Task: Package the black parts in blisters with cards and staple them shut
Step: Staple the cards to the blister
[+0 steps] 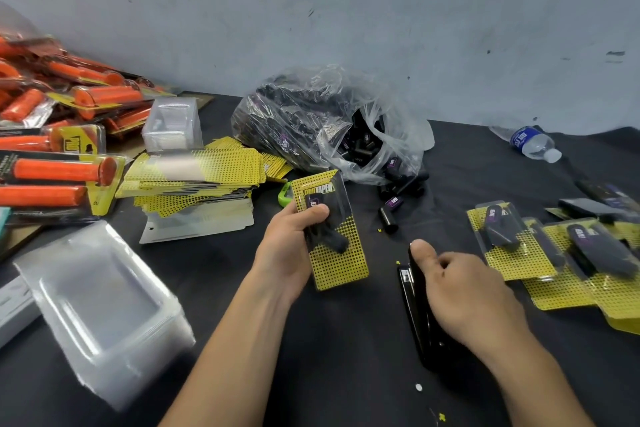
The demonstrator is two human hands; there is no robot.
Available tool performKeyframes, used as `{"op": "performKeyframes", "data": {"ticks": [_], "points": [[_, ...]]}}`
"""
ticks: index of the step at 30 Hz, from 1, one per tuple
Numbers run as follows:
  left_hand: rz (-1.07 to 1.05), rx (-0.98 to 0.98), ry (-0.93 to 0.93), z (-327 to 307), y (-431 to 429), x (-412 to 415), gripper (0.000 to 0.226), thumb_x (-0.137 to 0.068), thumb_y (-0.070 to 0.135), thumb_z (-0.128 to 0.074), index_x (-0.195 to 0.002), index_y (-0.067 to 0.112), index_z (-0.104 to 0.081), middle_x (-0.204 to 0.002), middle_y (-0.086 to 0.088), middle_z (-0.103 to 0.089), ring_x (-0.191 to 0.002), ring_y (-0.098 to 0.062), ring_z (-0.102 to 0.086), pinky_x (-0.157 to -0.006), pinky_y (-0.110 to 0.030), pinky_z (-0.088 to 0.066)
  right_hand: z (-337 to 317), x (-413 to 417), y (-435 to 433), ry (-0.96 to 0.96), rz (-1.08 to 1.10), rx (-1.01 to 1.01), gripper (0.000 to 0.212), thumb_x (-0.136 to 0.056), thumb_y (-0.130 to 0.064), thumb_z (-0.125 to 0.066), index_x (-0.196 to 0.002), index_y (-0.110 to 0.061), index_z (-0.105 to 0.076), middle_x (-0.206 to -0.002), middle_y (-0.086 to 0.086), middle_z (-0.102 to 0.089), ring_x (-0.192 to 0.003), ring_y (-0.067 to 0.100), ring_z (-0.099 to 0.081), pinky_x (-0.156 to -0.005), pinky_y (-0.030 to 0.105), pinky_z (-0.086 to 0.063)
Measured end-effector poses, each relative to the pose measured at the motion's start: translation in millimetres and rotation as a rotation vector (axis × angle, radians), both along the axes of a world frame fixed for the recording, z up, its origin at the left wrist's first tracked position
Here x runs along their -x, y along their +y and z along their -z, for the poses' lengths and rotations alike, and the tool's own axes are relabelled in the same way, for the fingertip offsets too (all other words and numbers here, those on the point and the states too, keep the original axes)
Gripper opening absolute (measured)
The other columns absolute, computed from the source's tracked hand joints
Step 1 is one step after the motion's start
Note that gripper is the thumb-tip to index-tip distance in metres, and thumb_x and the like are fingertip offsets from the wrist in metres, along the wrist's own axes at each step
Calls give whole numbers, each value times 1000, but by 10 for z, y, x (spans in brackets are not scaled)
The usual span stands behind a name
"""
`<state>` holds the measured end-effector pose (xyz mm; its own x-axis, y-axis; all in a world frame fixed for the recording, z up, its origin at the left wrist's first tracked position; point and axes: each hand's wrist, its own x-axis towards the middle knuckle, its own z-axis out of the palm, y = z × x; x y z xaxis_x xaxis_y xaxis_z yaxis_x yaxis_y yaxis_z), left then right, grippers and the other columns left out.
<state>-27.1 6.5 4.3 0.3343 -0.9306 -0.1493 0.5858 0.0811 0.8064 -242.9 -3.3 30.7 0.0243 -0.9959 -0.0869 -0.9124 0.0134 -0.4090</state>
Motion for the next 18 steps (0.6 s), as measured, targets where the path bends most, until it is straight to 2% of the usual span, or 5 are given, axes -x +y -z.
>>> {"op": "performKeyframes", "data": {"ticks": [3,7,10,14,18], "points": [[4,-20,-69,1,-1,-5,23,-89,-1,-64,-108,10,-71,-97,-11,-73,-90,-30,-69,-90,-49,-56,5,9,33,-46,-154,-79,63,-92,-79,-26,-94,-25,-59,-98,-2,-68,-102,30,-63,-86,42,-52],[-9,-12,-64,21,1,-7,22,-89,1,-65,-106,12,-73,-94,-9,-74,-84,-26,-72,-80,-45,-59,-25,3,94,-189,-374,-185,51,-100,-65,-40,-144,-41,-48,-136,-14,-62,-133,19,-55,-105,36,-44],[-81,48,11,1,-26,-14,21,-91,1,-63,-108,10,-70,-103,-15,-68,-93,-32,-67,-92,-56,-56,-20,-36,127,-281,-510,-239,59,-100,-56,-53,-156,-49,-34,-147,-20,-54,-138,7,-49,-115,33,-40],[-171,180,128,-58,-52,-32,21,-97,-2,-54,-104,10,-69,-97,-8,-72,-86,-23,-67,-91,-41,-57,-26,-36,136,-389,-554,-283,100,-65,-45,-84,-143,-73,-28,-121,-34,-56,-107,-13,-59,-88,12,-46],[-129,242,294,-92,8,-51,37,-87,12,-60,-123,9,-63,-110,-7,-70,-95,-21,-66,-100,-38,-51,51,-117,125,-492,-515,-158,112,-40,-46,-84,-146,-47,-49,-123,-29,-63,-113,-13,-58,-94,15,-49]]}}
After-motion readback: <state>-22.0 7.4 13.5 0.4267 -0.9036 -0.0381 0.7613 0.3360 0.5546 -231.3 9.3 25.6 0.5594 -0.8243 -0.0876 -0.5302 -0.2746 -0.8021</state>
